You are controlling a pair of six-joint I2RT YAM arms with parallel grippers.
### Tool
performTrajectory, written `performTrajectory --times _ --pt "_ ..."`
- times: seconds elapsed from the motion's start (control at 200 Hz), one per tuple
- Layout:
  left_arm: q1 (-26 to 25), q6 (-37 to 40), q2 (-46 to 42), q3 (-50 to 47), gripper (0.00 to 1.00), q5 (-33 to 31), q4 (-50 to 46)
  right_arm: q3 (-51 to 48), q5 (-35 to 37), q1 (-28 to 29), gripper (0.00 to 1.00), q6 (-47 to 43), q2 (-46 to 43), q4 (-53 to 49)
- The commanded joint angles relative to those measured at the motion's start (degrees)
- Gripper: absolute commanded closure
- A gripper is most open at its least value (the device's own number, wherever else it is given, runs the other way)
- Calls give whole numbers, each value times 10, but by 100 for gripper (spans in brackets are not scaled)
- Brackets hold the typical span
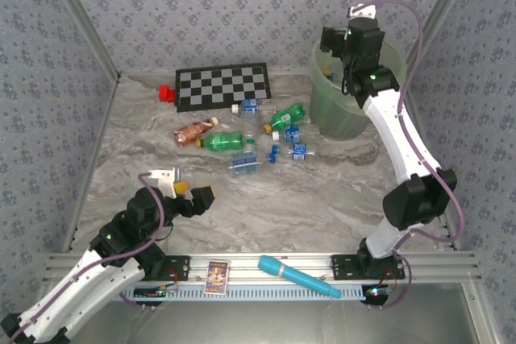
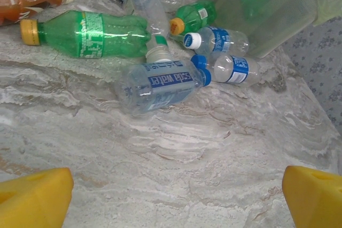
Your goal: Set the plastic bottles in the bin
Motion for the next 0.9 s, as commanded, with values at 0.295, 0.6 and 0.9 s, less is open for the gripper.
performTrajectory --times 0.295,0.6,0.9 --pt "-5 -40 11 6 0 -53 -19 -239 -22 102 1 88 -172 79" --pt "-5 -55 130 32 0 -74 10 -486 -73 162 1 134 -261 174" --pt "-3 -13 325 98 5 -75 67 -652 -122 180 1 118 -275 321"
